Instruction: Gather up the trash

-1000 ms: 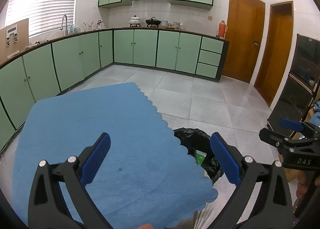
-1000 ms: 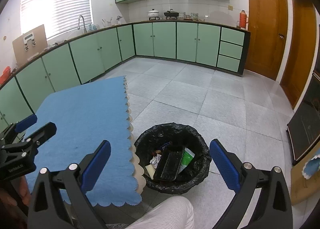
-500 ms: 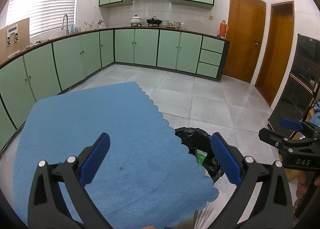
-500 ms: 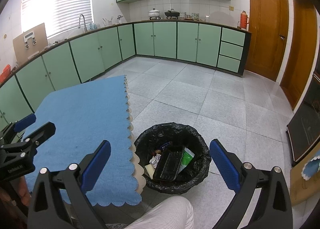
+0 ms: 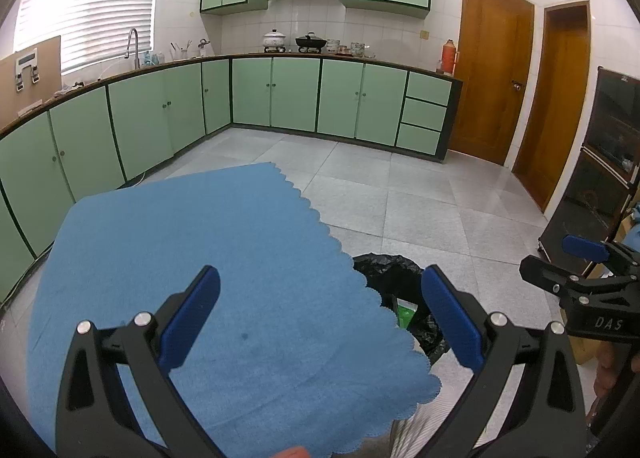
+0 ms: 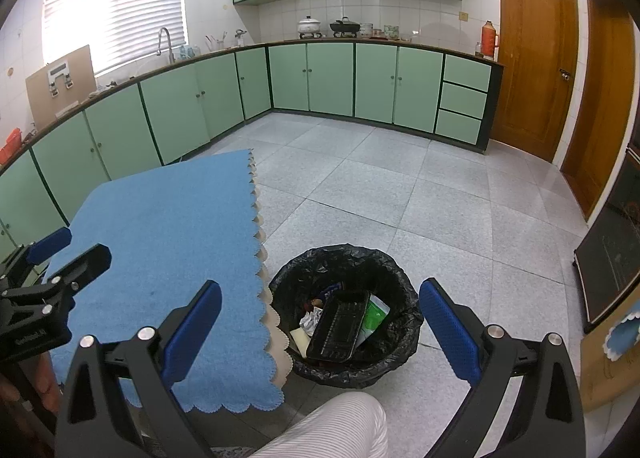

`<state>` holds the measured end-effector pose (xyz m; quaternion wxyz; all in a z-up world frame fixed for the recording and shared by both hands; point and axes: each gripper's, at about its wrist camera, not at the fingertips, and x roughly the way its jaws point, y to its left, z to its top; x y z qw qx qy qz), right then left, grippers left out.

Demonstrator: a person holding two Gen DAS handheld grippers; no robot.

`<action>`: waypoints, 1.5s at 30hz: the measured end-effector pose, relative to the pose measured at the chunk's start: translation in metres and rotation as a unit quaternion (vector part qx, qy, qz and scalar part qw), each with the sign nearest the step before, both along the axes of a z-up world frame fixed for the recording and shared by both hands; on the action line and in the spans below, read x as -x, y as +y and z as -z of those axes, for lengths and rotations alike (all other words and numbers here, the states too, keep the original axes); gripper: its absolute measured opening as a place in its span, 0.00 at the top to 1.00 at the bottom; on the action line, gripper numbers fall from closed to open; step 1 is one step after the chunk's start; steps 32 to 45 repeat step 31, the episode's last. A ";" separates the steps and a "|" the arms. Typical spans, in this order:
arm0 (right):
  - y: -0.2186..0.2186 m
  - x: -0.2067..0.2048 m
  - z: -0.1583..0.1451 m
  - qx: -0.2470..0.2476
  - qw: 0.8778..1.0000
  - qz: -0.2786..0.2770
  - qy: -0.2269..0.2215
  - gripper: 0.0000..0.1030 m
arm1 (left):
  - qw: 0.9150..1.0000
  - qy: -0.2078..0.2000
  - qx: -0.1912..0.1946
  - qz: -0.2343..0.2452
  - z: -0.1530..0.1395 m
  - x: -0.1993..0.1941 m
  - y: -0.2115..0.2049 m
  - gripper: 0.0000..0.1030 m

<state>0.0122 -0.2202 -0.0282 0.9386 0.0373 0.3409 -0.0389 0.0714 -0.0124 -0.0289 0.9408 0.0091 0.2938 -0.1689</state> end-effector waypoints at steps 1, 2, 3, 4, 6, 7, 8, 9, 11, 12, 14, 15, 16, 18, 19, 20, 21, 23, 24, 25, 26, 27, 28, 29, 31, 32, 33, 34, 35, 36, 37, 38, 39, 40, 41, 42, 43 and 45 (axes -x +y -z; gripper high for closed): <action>0.000 0.000 0.000 -0.001 1.000 0.000 0.000 0.06 | 1.000 0.000 0.000 0.000 0.000 0.000 0.000 0.05; 0.000 0.000 0.000 -0.001 1.000 0.000 0.000 0.06 | 1.000 0.001 0.000 0.000 0.001 0.000 0.000 0.05; 0.000 0.000 0.000 -0.001 1.000 -0.001 0.000 0.06 | 1.000 0.000 0.000 0.000 0.001 0.000 0.001 0.05; 0.000 0.000 0.001 -0.001 1.000 -0.001 -0.001 0.06 | 1.000 0.000 0.000 0.000 0.001 0.000 0.001 0.05; 0.000 -0.001 0.001 -0.001 1.000 -0.002 -0.001 0.06 | 1.000 0.000 0.001 -0.001 0.001 0.000 0.001 0.05; 0.000 -0.001 0.001 -0.001 1.000 -0.002 0.000 0.06 | 1.000 0.000 0.001 -0.001 0.001 0.000 0.002 0.05; 0.001 -0.001 0.001 -0.001 1.000 -0.002 0.000 0.06 | 1.000 -0.001 0.001 -0.002 0.002 0.000 0.002 0.05; 0.001 -0.001 0.001 -0.001 1.000 -0.002 0.001 0.06 | 1.000 -0.001 0.001 -0.002 0.002 0.000 0.002 0.05; 0.001 -0.002 0.001 -0.001 1.000 -0.003 0.001 0.06 | 1.000 -0.002 0.001 -0.002 0.003 0.001 0.002 0.05; 0.001 -0.003 0.001 -0.001 1.000 -0.003 0.001 0.06 | 1.000 -0.003 0.000 -0.004 0.004 0.001 0.002 0.05; 0.001 -0.003 0.001 -0.001 1.000 -0.003 0.001 0.06 | 1.000 -0.005 0.000 -0.004 0.004 0.001 0.002 0.05; 0.001 -0.003 0.002 -0.001 1.000 -0.003 0.001 0.06 | 1.000 -0.005 0.001 -0.004 0.004 0.002 0.002 0.05; 0.001 -0.003 0.002 -0.001 1.000 -0.003 0.002 0.06 | 1.000 -0.006 0.001 -0.004 0.004 0.002 0.002 0.05; 0.000 -0.004 0.002 -0.002 1.000 -0.003 0.003 0.06 | 1.000 -0.008 0.000 -0.005 0.003 0.003 0.001 0.05; 0.000 -0.005 0.003 -0.002 1.000 -0.003 0.003 0.06 | 1.000 -0.007 0.000 -0.005 0.004 0.002 0.001 0.05; 0.000 -0.005 0.003 -0.002 1.000 -0.003 0.004 0.06 | 1.000 -0.007 0.001 -0.006 0.004 0.002 0.001 0.05; 0.000 -0.005 0.003 -0.002 1.000 -0.003 0.003 0.06 | 1.000 -0.007 0.001 -0.007 0.003 0.002 0.002 0.05; 0.000 -0.005 0.003 -0.002 1.000 -0.002 0.003 0.06 | 1.000 -0.006 0.001 -0.009 0.003 0.002 0.003 0.05; 0.000 -0.005 0.003 -0.003 1.000 -0.002 0.003 0.06 | 1.000 -0.005 0.002 -0.010 0.003 0.001 0.003 0.05; -0.001 -0.005 0.003 -0.003 1.000 -0.002 0.003 0.06 | 1.000 -0.004 0.002 -0.011 0.002 0.001 0.003 0.05; -0.001 -0.006 0.003 -0.004 1.000 -0.003 0.003 0.06 | 1.000 -0.003 0.002 -0.012 0.003 0.001 0.003 0.05; -0.001 -0.006 0.003 -0.004 1.000 -0.003 0.002 0.06 | 1.000 -0.002 0.002 -0.012 0.002 0.000 0.002 0.05; -0.001 -0.006 0.003 -0.003 1.000 -0.003 0.003 0.06 | 1.000 -0.002 0.001 -0.013 0.003 0.000 0.002 0.05; -0.001 -0.006 0.003 -0.003 1.000 -0.004 0.002 0.06 | 1.000 -0.001 0.000 -0.012 0.002 0.000 0.002 0.05; -0.002 -0.006 0.003 -0.003 1.000 -0.004 0.002 0.06 | 1.000 -0.001 0.001 -0.011 0.001 0.000 0.002 0.05; -0.002 -0.006 0.003 -0.003 1.000 -0.004 0.002 0.06 | 1.000 -0.001 0.001 -0.011 0.001 0.000 0.002 0.05; -0.002 -0.006 0.003 -0.003 1.000 -0.004 0.002 0.06 | 1.000 -0.001 0.001 -0.011 0.001 0.000 0.002 0.05; -0.002 -0.006 0.003 -0.003 1.000 -0.004 0.002 0.06 | 1.000 -0.001 0.001 -0.011 0.001 0.000 0.002 0.05; -0.002 -0.006 0.003 -0.003 1.000 -0.004 0.002 0.06 | 1.000 -0.001 0.001 -0.011 0.001 0.000 0.002 0.05; -0.002 -0.006 0.003 -0.003 1.000 -0.004 0.002 0.06 | 1.000 -0.001 0.001 -0.011 0.001 0.000 0.002 0.05; -0.002 -0.006 0.003 -0.003 1.000 -0.004 0.002 0.06 | 1.000 -0.001 0.001 -0.011 0.001 0.000 0.002 0.05; -0.002 -0.006 0.003 -0.003 1.000 -0.004 0.002 0.06 | 1.000 -0.001 0.001 -0.011 0.001 0.000 0.002 0.05; -0.002 -0.006 0.003 -0.003 1.000 -0.004 0.002 0.06 | 1.000 -0.001 0.001 -0.011 0.001 0.000 0.002 0.05; -0.002 -0.006 0.003 -0.003 1.000 -0.004 0.002 0.06 | 1.000 -0.001 0.001 -0.011 0.001 0.000 0.002 0.05; -0.002 -0.006 0.003 -0.003 1.000 -0.004 0.002 0.06 | 1.000 -0.001 0.001 -0.011 0.001 0.000 0.002 0.05; -0.002 -0.006 0.003 -0.003 1.000 -0.004 0.002 0.06 | 1.000 -0.001 0.001 -0.011 0.001 0.000 0.002 0.05; -0.002 -0.006 0.003 -0.003 1.000 -0.004 0.002 0.06 | 1.000 -0.001 0.001 -0.011 0.001 0.000 0.002 0.05; -0.002 -0.006 0.003 -0.003 1.000 -0.004 0.002 0.06 | 1.000 -0.001 0.001 -0.011 0.001 0.000 0.002 0.05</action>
